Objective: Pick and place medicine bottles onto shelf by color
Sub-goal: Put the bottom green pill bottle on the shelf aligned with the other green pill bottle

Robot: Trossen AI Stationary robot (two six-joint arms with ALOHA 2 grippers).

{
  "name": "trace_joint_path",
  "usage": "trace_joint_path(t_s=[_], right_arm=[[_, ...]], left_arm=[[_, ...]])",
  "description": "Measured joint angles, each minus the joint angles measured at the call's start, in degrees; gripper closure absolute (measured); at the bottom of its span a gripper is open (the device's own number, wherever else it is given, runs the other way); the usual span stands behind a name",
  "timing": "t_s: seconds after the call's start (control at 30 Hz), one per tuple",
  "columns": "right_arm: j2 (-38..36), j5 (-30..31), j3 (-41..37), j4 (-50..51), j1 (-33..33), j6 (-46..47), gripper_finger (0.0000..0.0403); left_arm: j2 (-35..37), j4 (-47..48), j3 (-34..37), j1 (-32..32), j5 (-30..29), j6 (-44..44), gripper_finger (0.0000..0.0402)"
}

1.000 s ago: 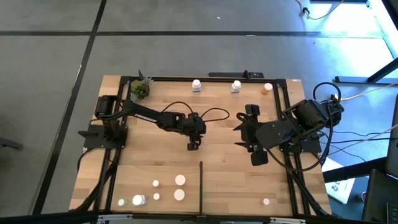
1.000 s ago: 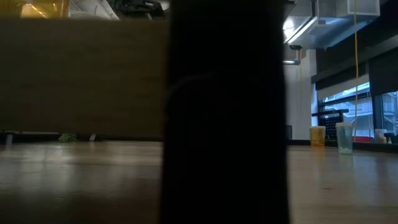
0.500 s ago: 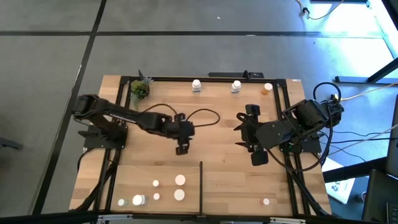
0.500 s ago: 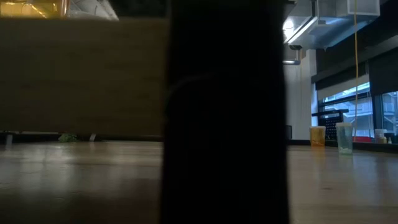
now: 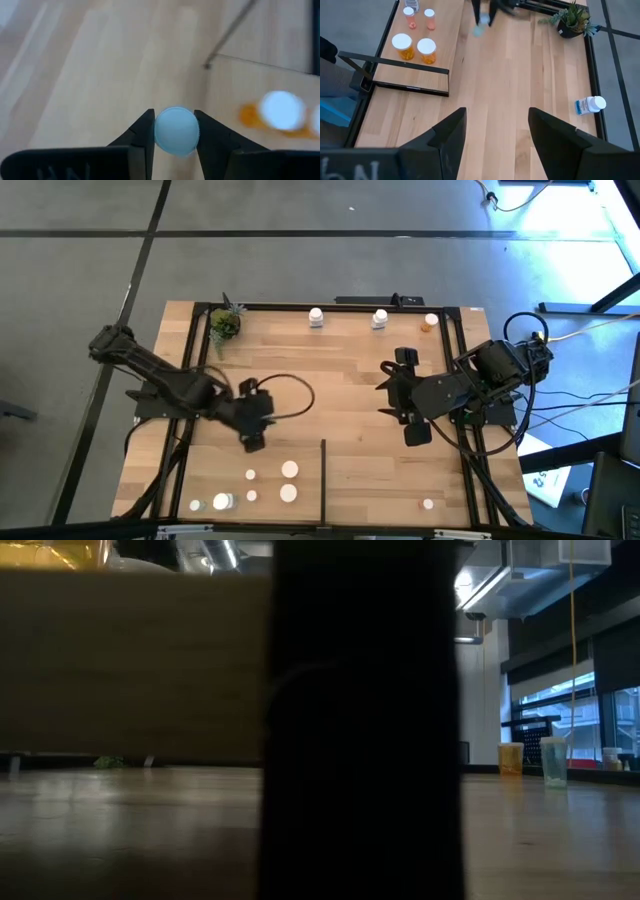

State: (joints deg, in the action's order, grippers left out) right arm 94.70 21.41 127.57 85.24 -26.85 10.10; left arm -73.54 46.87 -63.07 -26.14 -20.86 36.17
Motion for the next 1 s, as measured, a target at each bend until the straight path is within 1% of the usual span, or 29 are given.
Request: trace_joint_path(t_s=[0.03, 0.13, 0.4, 0.5, 0.6, 0.77, 1.0], right_arm=[[0.00, 0.00, 0.00, -0.08, 0.00, -0.01, 0.0188], [0.00, 0.00, 0.00, -0.23, 0.00, 0.06, 0.0188], [0.02, -0.09, 0.00, -1.33, 0.00, -0.23, 0.0188], [0.02, -2.01, 0.00, -1.43, 0.00, -1.43, 0.0188], [0.02, -3.31, 0.00, -1.43, 0.00, -1.59, 0.0188], [0.04, -3.39, 0.00, -1.52, 0.00, -1.57, 0.0188], [0.04, -3.08, 0.00, -4.59, 0.00, -1.61, 0.0188]], left_arm=[[0.40, 0.06, -0.10, -1.22, -0.21, 1.39, 0.0304], [2.14, 5.69, 0.02, -5.80, -1.17, 7.56, 0.0303], [3.23, 10.97, -0.04, -18.11, -2.56, 19.90, 0.0302], [3.22, 12.64, -0.04, -22.73, -2.56, 25.03, 0.0302], [3.22, 13.06, -0.04, -27.05, -3.47, 29.54, 0.0302], [2.92, 14.36, -0.04, -33.98, -3.74, 37.52, 0.0302], [-0.38, 15.74, -0.04, -41.72, -3.91, 45.64, 0.0302]])
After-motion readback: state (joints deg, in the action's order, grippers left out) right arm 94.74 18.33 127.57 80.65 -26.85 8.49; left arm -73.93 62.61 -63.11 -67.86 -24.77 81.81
